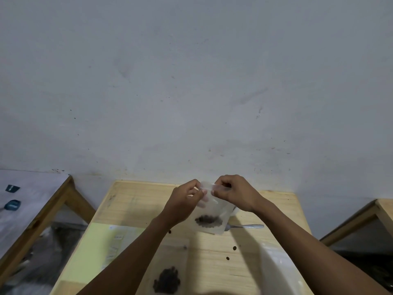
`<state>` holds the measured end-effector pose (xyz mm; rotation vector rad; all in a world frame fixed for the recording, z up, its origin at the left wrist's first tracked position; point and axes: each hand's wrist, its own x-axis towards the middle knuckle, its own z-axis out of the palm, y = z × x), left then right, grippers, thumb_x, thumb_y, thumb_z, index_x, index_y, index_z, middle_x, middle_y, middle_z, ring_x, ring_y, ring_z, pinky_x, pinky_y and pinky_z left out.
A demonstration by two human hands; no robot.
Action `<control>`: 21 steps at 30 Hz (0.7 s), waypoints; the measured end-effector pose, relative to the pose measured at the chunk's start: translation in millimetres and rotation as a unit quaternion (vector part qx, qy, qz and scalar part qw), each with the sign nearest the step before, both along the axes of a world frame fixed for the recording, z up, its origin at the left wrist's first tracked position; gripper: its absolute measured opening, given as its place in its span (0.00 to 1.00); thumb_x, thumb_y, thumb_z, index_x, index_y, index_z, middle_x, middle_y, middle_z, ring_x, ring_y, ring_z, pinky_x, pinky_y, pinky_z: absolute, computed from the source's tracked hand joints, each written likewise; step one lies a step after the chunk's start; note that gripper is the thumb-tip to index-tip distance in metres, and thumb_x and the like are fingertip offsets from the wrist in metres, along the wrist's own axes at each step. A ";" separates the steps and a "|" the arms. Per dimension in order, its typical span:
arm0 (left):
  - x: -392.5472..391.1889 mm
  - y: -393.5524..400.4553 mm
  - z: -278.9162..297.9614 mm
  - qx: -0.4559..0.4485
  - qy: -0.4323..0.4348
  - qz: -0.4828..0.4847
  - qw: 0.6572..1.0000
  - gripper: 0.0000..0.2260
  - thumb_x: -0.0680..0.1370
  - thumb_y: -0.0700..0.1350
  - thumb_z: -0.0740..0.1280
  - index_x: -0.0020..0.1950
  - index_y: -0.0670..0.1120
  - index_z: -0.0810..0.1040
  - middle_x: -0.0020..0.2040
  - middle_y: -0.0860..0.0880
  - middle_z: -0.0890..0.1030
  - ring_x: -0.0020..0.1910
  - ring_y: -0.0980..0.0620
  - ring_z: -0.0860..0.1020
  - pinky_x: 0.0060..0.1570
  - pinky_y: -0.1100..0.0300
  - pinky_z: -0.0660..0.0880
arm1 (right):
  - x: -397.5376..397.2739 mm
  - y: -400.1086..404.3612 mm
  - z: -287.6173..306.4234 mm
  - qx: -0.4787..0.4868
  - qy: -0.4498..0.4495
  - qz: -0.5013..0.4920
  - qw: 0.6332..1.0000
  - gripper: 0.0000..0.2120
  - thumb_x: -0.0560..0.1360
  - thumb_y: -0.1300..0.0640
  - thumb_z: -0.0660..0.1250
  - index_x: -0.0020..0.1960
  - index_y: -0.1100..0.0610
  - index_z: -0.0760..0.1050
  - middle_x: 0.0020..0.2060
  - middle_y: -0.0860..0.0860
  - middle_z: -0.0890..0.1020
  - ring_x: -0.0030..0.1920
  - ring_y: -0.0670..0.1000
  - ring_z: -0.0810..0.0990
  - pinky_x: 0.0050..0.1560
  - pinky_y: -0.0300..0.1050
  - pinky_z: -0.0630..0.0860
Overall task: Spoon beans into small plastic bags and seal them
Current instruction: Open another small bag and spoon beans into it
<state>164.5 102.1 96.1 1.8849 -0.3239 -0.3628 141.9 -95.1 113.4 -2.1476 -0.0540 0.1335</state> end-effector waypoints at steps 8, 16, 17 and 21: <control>-4.9 0.3 1.1 0.030 -0.093 0.007 0.995 0.08 0.81 0.43 0.64 0.42 0.44 0.76 0.40 0.50 0.84 0.35 0.53 0.84 0.37 0.69 0.72 | -1.4 4.1 -1.2 -0.014 -0.025 0.020 0.999 0.08 0.74 0.53 0.71 0.40 0.55 0.78 0.34 0.45 0.78 0.34 0.44 0.74 0.36 0.37 0.69; 0.0 26.1 1.1 -0.013 -0.073 0.037 0.997 0.08 0.81 0.42 0.63 0.42 0.43 0.75 0.41 0.46 0.83 0.37 0.50 0.85 0.36 0.69 0.72 | -9.4 -9.8 -2.1 -0.001 -0.019 0.009 1.000 0.12 0.75 0.55 0.72 0.36 0.54 0.72 0.34 0.47 0.80 0.31 0.42 0.74 0.35 0.39 0.73; -1.2 27.0 -0.2 -0.012 -0.070 0.038 0.997 0.08 0.81 0.42 0.63 0.42 0.43 0.75 0.41 0.46 0.83 0.36 0.49 0.85 0.35 0.69 0.71 | -10.4 -8.2 -4.0 -0.001 -0.020 0.005 1.000 0.12 0.75 0.55 0.71 0.36 0.56 0.73 0.34 0.48 0.79 0.30 0.43 0.74 0.34 0.40 0.73; -2.7 28.8 -4.5 -0.027 -0.059 0.053 0.996 0.08 0.81 0.43 0.62 0.44 0.41 0.74 0.41 0.45 0.83 0.35 0.47 0.85 0.39 0.65 0.73 | -11.0 1.1 -8.9 0.059 -0.001 -0.036 0.998 0.09 0.75 0.54 0.72 0.41 0.59 0.77 0.33 0.52 0.77 0.31 0.46 0.74 0.33 0.43 0.72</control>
